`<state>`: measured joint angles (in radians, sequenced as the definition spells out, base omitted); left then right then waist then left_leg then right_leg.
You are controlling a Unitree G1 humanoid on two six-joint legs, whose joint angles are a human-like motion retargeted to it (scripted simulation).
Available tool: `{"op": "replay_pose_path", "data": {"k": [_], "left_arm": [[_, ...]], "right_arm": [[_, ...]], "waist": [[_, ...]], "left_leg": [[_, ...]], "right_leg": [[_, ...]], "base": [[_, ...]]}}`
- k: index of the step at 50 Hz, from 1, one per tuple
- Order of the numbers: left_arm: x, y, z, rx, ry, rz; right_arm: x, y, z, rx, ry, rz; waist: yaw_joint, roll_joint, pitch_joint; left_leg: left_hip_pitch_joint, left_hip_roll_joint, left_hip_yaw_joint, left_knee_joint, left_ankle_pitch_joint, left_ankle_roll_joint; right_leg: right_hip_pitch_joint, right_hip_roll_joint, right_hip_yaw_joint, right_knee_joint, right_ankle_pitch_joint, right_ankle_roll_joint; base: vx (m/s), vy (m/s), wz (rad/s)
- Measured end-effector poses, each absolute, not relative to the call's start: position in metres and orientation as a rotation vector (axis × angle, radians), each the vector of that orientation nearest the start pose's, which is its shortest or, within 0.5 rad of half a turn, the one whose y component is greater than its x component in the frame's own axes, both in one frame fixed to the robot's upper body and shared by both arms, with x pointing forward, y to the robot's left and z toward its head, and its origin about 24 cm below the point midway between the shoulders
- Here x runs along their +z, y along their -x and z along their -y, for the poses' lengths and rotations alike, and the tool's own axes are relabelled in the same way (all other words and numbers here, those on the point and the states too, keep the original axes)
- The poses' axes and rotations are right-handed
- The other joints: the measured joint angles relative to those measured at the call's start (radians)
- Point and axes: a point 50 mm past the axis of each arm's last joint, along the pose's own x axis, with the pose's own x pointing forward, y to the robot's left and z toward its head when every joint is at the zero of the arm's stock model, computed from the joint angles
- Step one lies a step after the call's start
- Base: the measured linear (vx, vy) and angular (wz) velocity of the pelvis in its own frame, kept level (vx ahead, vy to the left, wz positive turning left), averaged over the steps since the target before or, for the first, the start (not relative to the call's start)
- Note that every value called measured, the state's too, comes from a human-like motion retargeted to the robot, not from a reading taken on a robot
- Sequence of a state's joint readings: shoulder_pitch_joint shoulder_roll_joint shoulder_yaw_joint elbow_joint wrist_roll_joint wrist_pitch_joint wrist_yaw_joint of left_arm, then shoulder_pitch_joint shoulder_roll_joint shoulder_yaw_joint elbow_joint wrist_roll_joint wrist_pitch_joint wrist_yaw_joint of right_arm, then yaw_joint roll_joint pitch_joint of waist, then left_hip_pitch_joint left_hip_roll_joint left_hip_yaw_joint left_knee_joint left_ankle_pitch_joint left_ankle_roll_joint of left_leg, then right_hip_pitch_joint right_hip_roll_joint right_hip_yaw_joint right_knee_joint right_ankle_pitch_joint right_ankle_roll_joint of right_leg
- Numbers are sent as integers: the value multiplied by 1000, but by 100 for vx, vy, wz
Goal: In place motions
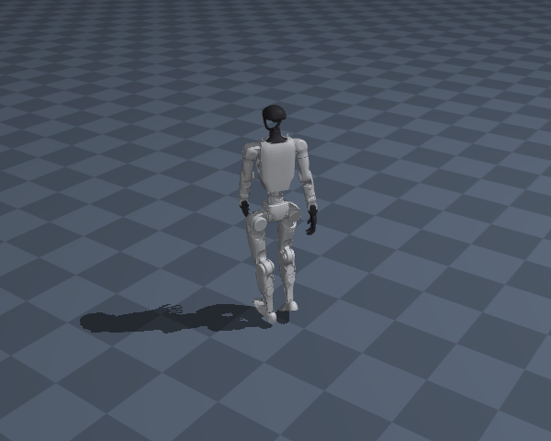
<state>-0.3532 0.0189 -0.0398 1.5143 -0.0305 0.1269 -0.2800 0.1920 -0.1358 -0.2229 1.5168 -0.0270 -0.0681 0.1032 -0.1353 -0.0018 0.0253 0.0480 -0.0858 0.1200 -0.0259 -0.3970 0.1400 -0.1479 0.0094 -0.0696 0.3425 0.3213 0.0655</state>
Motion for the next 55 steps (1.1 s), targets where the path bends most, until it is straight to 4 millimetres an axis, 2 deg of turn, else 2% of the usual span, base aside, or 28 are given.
{"op": "replay_pose_path", "data": {"k": [3,5,10,13,15,21,25,28,30,32,34,37,40,42,45,48,51,55], "left_arm": [[-164,-122,-135,-303,104,-1411],[-168,-103,-134,-298,121,-1469],[-175,-66,-133,-281,194,-1549],[-177,-43,-137,-248,274,-1589],[-179,-26,-139,-207,330,-1618],[-177,34,-143,-48,468,-1752],[-170,75,-142,-11,506,-1860],[-166,94,-141,-4,516,-1909],[-163,104,-144,-15,491,-1940],[-160,115,-148,-29,456,-1980],[-157,125,-148,-51,440,-2024],[-151,136,-141,-83,464,-2077],[-146,148,-135,-115,497,-2109],[-143,153,-133,-137,491,-2137],[-141,158,-137,-149,457,-2177],[-144,152,-144,-122,436,-2166],[-149,141,-147,-88,433,-2119],[-155,125,-149,-38,437,-2060]], "right_arm": [[-176,31,204,-153,-101,-1541],[-177,18,206,-80,-55,-1513],[-176,-10,215,50,152,-1460],[-175,-20,221,68,252,-1450],[-175,-25,222,68,266,-1464],[-176,-39,208,39,194,-1476],[-176,-55,194,62,181,-1447],[-172,-87,181,98,154,-1366],[-166,-116,175,93,123,-1268],[-157,-148,170,88,85,-1168],[-145,-179,163,92,51,-1064],[-121,-225,149,128,27,-892],[-96,-261,135,196,45,-745],[-82,-276,129,233,92,-674],[-72,-287,127,284,203,-612],[-75,-284,127,306,311,-615],[-89,-268,129,305,345,-667],[-117,-230,136,308,333,-818]], "waist": [[32,-26,-2],[56,-33,-11],[102,-33,-29],[89,-24,-41],[78,-15,-41],[76,-2,-19],[97,-22,-20],[110,-50,-7],[130,-66,7],[187,-97,29],[250,-119,52],[310,-143,68],[326,-153,72],[340,-150,69],[349,-151,57],[338,-144,41],[315,-126,15],[259,-93,-27]], "left_leg": [[14,-36,2,-2,-19,-1],[14,-45,5,-3,-31,-7],[6,-41,35,2,-59,-26],[1,-25,36,12,-74,-38],[2,-13,37,25,-84,-42],[-10,23,32,147,-120,-52],[-69,41,60,296,-47,-65],[-251,69,55,570,120,-96],[-386,47,10,733,260,-86],[-506,2,-3,893,237,-98],[-607,15,52,1042,153,-107],[-759,25,107,1215,84,-86],[-870,25,120,1340,51,-81],[-901,38,130,1384,36,-77],[-893,55,140,1392,18,-65],[-822,65,125,1316,7,-76],[-713,56,94,1171,-6,-97],[-531,2,15,890,4,-124]], "right_leg": [[87,-72,-180,-144,-185,-45],[107,-77,-192,-217,-232,-71],[134,-70,-207,-329,-204,-60],[121,-55,-178,-312,-234,-76],[116,-43,-162,-294,-252,-85],[162,-25,-174,-292,-283,-99],[186,-29,-164,-305,-297,-113],[180,-56,-165,-308,-309,-108],[172,-70,-176,-315,-312,-105],[174,-91,-170,-324,-305,-114],[171,-106,-162,-326,-299,-126],[141,-142,-135,-308,-296,-128],[129,-161,-136,-293,-303,-134],[126,-169,-147,-290,-303,-136],[121,-176,-152,-288,-303,-137],[129,-166,-173,-293,-308,-138],[136,-148,-194,-300,-314,-135],[153,-117,-237,-314,-321,-128]], "base": [[18,-7,-23],[14,-6,-11],[14,-10,-22],[20,-13,4],[16,-11,11],[17,-18,6],[18,-23,11],[-1,-22,38],[-8,-19,45],[-3,-16,-21],[-4,-12,-51],[-10,-7,-30],[0,0,-14],[4,3,-21],[7,-1,7],[5,-4,35],[9,1,39],[12,6,50]]}}
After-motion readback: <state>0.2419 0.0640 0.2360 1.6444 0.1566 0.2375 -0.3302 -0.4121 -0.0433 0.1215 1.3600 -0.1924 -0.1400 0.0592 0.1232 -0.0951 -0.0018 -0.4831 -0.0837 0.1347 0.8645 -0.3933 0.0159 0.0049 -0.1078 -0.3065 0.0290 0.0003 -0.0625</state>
